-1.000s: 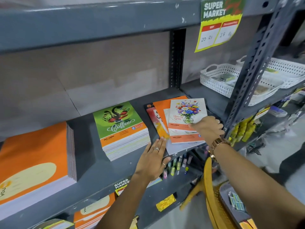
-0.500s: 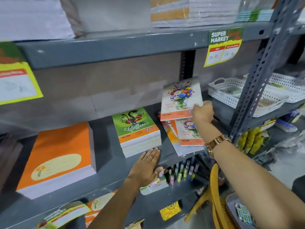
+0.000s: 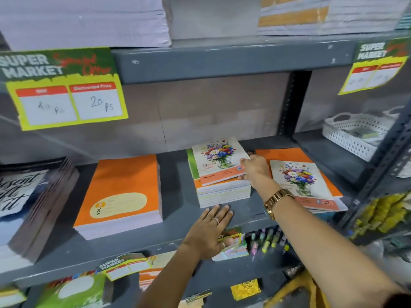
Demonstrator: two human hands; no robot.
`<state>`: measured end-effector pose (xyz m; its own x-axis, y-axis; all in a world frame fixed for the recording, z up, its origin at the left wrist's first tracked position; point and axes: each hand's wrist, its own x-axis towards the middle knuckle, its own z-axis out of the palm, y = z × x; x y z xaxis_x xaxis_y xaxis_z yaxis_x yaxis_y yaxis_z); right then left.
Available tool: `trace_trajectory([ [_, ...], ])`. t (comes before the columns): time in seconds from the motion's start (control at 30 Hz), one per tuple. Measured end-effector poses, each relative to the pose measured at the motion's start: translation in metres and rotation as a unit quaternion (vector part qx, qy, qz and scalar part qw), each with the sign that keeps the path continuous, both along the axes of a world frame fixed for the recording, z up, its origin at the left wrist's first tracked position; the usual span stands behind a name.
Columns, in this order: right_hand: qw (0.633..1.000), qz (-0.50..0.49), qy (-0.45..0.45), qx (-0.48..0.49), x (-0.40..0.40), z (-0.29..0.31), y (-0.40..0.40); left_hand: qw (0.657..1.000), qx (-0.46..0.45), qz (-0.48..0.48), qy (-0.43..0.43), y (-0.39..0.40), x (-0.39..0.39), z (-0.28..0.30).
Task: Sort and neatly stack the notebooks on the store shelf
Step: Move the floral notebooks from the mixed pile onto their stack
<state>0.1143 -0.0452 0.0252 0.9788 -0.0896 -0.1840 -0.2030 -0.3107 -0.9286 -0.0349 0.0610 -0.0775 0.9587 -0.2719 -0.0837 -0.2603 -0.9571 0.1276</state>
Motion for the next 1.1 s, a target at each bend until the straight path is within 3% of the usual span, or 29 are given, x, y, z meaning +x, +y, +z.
trace_trajectory([
  [0.13, 0.969, 0.033, -0.088, -0.230, -0.005, -0.001, 0.003, 1.000, 0.002, -0.002, 0.001, 0.002, 0.002, 0.001],
  [0.27, 0.928, 0.080, -0.130, -0.341, -0.010, -0.003, 0.000, 1.000, 0.008, -0.001, -0.005, 0.001, 0.001, 0.000],
  [0.53, 0.909, -0.021, -0.164, -0.383, -0.006, -0.002, -0.043, 0.999, 0.044, -0.024, -0.009, 0.002, 0.003, -0.002],
  [0.67, 0.907, -0.048, -0.035, -0.417, -0.003, -0.009, -0.091, 0.998, 0.052, -0.028, -0.012, -0.006, 0.007, -0.002],
  [0.83, 0.879, -0.046, 0.117, -0.460, -0.018, -0.009, -0.139, 0.998, 0.044, -0.040, -0.007, -0.019, 0.019, -0.002],
  [1.1, 0.926, 0.058, 0.110, -0.356, -0.024, -0.005, -0.159, 0.998, 0.043, -0.037, -0.009, -0.030, 0.030, -0.005],
])
